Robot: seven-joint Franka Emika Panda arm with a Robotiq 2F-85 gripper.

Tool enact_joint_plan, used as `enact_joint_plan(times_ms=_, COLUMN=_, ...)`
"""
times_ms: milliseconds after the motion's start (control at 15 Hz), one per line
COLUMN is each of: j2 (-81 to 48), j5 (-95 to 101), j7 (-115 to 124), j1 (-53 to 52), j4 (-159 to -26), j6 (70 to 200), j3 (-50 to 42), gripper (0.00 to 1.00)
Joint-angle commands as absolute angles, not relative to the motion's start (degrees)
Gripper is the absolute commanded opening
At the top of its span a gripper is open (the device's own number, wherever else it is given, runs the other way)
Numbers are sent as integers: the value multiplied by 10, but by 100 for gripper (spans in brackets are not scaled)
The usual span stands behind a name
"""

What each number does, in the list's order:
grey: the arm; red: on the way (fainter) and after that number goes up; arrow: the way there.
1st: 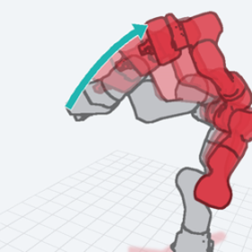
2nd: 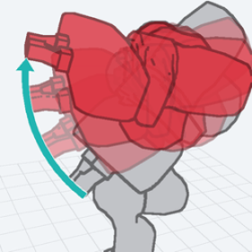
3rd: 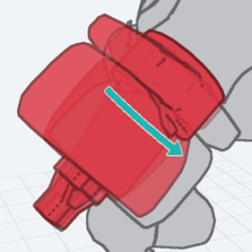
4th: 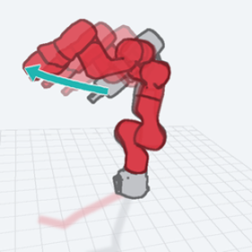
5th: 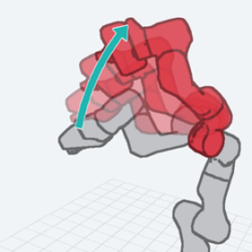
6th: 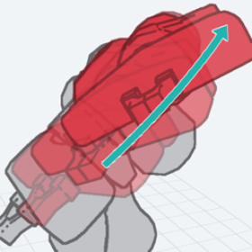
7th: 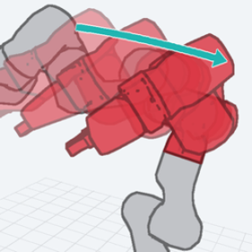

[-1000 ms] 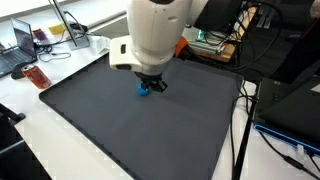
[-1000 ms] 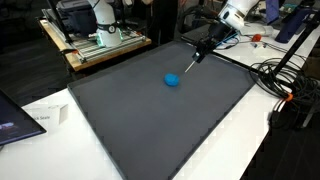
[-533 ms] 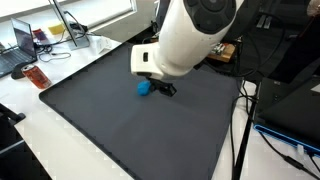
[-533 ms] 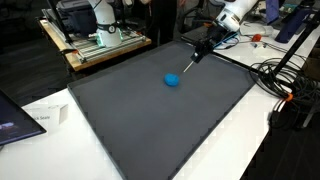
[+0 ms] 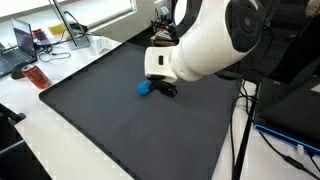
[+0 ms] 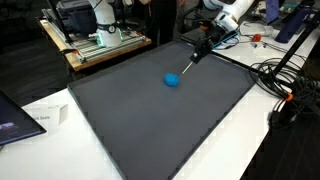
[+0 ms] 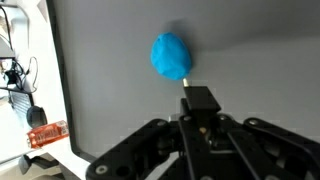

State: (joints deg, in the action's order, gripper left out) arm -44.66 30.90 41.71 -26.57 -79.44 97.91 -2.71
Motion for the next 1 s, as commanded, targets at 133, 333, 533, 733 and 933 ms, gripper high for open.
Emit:
enact_joint_plan(times_ms=133, j2=-425, j5=356, j7=452, j1=-275, j4=-853, j6=1005, j3=-29, gripper=3)
enact_joint_plan(times_ms=333, j2=-423, j5=377, j7=464, j1=-273, j4=-869, j6=1012, j3=-26, gripper=3)
enact_joint_plan(times_ms=533, j2=-421, j5=395, j7=478, j1=-270, j4=-882, j6=1025, j3=-23, gripper=3)
enact_joint_plan(times_ms=733, j2=-411, j5=408, j7=488, j1=-266, j4=-896, j6=1047, j3=-19, gripper=3)
enact_joint_plan(times_ms=933, j2=-401, j5=418, j7=493, j1=-265, j4=-899, j6=1057, j3=-16, gripper=3)
